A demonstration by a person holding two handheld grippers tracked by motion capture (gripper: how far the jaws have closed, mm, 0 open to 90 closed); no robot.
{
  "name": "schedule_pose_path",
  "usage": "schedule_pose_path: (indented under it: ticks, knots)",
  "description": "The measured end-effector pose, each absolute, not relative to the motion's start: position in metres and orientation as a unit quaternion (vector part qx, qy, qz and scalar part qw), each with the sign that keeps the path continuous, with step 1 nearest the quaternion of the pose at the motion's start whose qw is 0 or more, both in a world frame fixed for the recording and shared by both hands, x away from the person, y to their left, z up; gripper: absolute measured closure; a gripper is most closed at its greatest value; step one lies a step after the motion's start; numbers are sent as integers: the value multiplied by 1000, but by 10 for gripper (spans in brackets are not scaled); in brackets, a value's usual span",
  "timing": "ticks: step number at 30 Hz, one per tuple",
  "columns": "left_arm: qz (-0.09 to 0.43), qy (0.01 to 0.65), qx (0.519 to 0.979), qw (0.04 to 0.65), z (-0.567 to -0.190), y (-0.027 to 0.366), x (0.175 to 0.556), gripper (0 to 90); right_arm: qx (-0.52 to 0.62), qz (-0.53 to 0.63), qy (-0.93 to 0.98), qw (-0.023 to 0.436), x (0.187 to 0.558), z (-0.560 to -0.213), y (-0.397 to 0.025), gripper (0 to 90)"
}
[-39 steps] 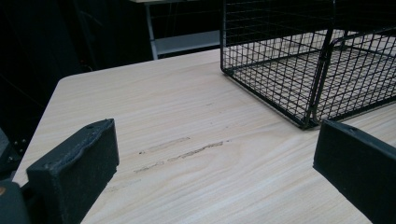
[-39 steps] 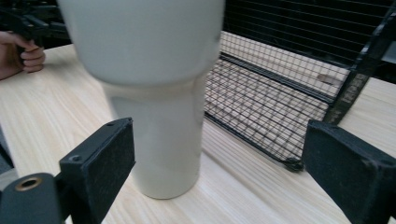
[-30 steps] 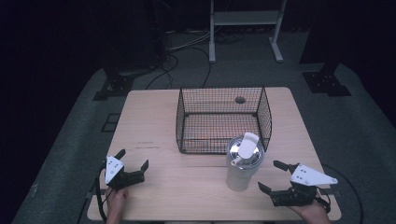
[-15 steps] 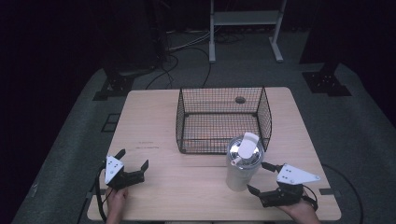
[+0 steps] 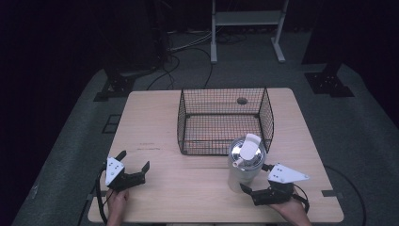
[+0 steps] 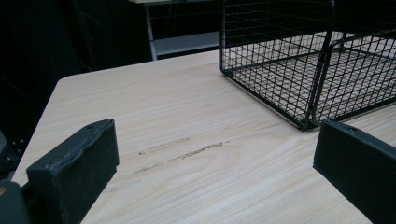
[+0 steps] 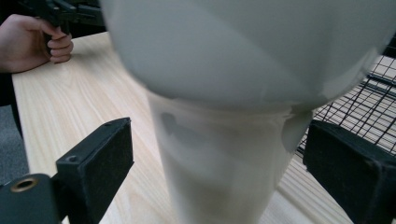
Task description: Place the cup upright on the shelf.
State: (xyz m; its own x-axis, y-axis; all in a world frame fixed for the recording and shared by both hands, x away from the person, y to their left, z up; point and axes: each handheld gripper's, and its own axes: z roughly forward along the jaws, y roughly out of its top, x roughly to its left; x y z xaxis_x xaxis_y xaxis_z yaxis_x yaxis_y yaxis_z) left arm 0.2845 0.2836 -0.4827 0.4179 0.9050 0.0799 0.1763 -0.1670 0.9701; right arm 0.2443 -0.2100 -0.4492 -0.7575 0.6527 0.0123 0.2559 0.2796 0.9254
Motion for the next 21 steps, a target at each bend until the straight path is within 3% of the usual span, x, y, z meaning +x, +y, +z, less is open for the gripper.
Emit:
schedule_pose_path:
  ticks: [21]
  knots:
    - [361, 401, 674, 506, -483, 283, 285, 0, 309, 546, 750, 211, 260, -458, -188, 75]
